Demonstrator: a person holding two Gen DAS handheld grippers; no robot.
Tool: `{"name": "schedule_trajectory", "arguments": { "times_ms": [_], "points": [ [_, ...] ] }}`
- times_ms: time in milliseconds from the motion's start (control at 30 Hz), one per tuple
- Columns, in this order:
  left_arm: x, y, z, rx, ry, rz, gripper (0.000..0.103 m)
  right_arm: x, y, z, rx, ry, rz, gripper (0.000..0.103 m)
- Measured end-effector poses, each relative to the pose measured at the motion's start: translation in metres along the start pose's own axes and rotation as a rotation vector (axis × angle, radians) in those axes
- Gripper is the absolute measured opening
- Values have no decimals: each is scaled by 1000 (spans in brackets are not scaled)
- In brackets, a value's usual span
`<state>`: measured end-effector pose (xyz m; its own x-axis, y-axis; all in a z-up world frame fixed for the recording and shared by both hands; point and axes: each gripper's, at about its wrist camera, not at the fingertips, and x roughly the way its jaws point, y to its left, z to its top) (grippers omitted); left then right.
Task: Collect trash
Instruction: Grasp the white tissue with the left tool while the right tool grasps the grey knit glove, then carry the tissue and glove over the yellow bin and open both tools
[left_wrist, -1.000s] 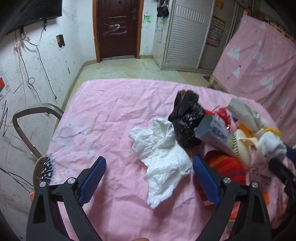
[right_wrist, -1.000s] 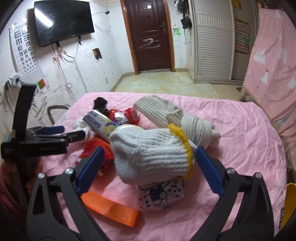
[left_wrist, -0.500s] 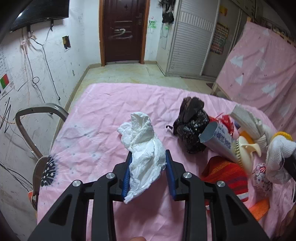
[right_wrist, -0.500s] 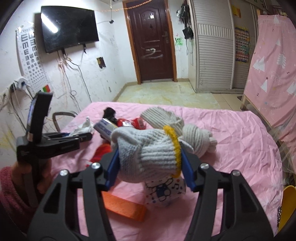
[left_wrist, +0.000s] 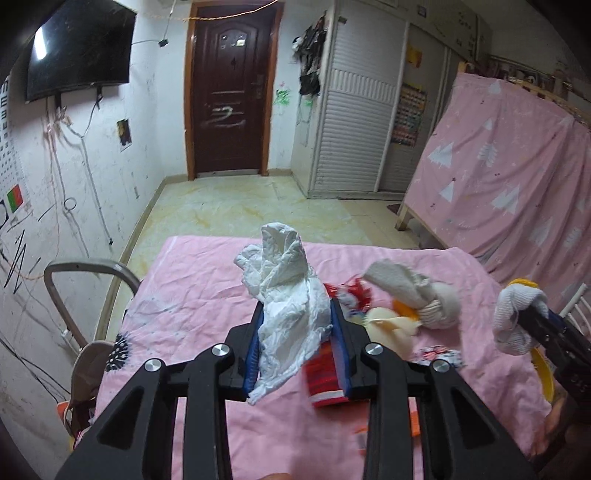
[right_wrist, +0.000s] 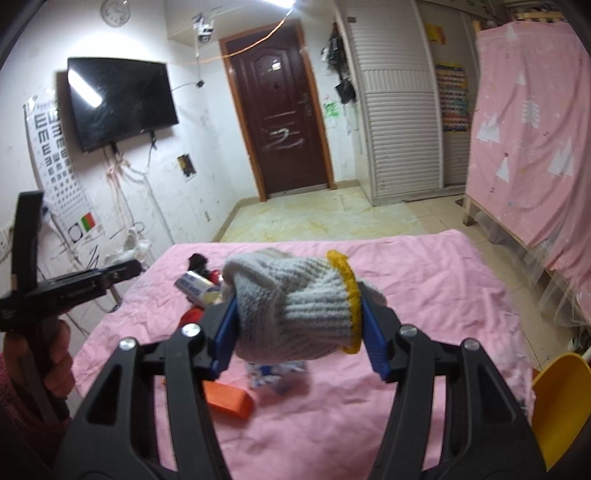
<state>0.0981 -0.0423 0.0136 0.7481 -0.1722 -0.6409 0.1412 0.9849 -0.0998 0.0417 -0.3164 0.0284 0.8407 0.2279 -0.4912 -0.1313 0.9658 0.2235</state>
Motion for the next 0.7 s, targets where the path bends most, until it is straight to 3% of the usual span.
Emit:
{"name": "schedule_trajectory", "arguments": {
  "times_ms": [400, 700],
  "points": [
    [-14, -130, 3, 165, -11, -162, 23, -61, -91, -11, 124, -84, -105, 56],
    [-11, -237, -4, 282, 24, -305, 23, -113, -169, -28, 206, -123, -269, 58]
  ]
}}
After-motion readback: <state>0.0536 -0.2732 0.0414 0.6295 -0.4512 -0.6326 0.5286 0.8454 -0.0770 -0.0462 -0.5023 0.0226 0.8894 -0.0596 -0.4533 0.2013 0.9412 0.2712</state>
